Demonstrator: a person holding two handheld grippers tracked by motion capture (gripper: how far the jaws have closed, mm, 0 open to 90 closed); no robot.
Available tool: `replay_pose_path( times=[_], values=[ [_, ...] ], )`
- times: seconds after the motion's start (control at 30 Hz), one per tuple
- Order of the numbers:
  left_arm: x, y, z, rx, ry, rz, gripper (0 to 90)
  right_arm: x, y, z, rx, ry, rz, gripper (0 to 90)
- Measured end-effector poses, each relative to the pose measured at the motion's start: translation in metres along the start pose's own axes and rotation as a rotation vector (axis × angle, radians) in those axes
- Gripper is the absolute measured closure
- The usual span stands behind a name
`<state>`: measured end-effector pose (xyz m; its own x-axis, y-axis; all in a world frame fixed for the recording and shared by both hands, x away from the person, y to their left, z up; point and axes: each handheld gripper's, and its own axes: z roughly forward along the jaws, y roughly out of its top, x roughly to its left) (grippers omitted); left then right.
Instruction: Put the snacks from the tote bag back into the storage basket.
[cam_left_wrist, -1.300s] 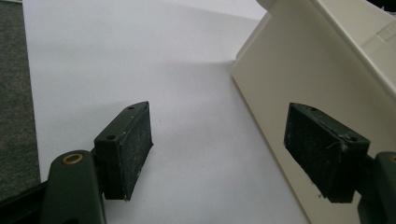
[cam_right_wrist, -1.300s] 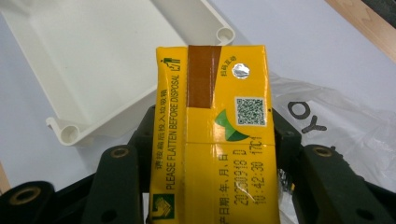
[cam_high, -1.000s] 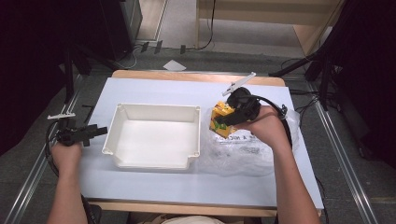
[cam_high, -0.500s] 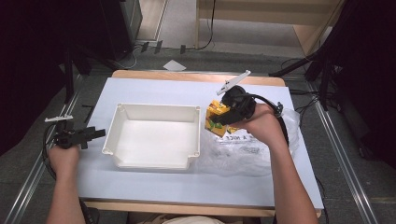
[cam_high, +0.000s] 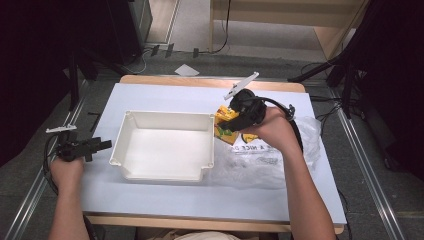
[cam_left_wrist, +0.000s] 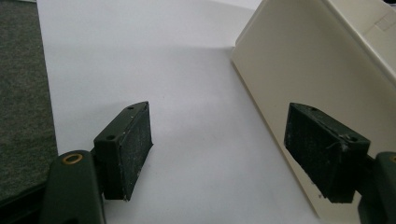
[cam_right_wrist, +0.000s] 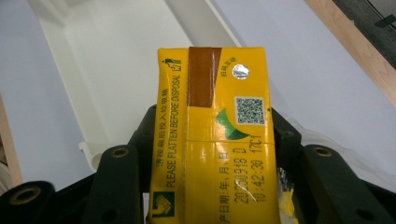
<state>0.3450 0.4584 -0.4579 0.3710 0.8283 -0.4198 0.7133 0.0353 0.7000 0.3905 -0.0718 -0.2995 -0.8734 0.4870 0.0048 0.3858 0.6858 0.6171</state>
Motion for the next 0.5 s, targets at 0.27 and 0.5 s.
replay_pose_path(
  times=[0.27, 0.5],
  values=[
    [0.000, 0.000, 0.000, 0.000, -0.001, 0.001, 24.5, 0.000, 0.007, 0.000, -0.012, 0.009, -0.014, 52.5],
    [0.000, 0.001, 0.001, 0.002, -0.003, 0.002, 24.5, 0.000, 0.013, 0.004, -0.018, 0.012, -0.036, 52.5]
  ],
)
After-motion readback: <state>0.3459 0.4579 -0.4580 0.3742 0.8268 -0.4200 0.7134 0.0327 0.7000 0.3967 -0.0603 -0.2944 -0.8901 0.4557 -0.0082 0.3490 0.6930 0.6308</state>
